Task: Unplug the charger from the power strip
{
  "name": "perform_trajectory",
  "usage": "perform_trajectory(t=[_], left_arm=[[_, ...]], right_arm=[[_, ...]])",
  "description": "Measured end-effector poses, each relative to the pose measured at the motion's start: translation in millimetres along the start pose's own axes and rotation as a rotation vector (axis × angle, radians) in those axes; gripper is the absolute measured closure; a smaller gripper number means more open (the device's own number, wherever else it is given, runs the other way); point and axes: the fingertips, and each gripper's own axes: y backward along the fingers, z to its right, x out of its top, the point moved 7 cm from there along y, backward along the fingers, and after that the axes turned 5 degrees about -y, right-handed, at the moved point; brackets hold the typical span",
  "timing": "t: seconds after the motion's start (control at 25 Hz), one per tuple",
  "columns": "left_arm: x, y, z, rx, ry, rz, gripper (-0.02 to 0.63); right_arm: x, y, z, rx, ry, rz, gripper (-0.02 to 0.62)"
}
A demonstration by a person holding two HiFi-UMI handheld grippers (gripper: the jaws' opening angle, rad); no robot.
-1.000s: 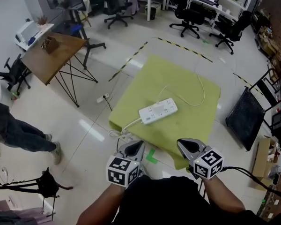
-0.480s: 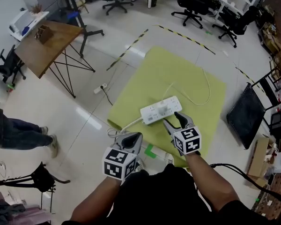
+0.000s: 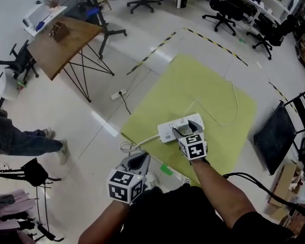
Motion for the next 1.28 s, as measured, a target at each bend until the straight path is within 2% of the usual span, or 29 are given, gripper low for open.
perform_trajectory(t=[0.12, 0.32, 0.48, 0.64, 0.8, 1.04, 1.28], left_arm=[[0.0, -0.4, -0.3, 0.016, 0.008, 0.000, 0.598], [3.4, -6.7, 3.6, 0.021, 0.011, 0.005, 0.598], [10.0, -3.9, 3.0, 0.021, 0.008, 0.012, 0.598], [10.9, -3.8, 4.7, 0.026, 0.009, 0.018, 0.598], [9.4, -9.9, 10.0, 0.019, 0.013, 0.022, 0.598], [6.7, -26.1, 23.9, -0.001, 0.013, 0.015, 0.598], [9.3, -38.3, 40.9, -0.020, 0.000, 0.003, 0.598]], right_arm=[[3.5, -2.9, 1.9, -0.004, 0.009, -0.013, 0.325], [4.8, -1.5, 6.8, 0.037, 0.001, -0.034, 0.328], [19.2, 8.5, 9.2, 0.066, -0.034, 0.013, 0.330], [26.9, 24.1, 19.7, 0.067, -0.058, 0.024, 0.330], [20.4, 46.7, 42.1, 0.057, -0.052, -0.013, 0.329], [-18.9, 82.4, 100.5, 0.006, -0.025, -0.135, 0.330], [-72.7, 102.7, 137.5, 0.010, 0.075, -0.416, 0.330]])
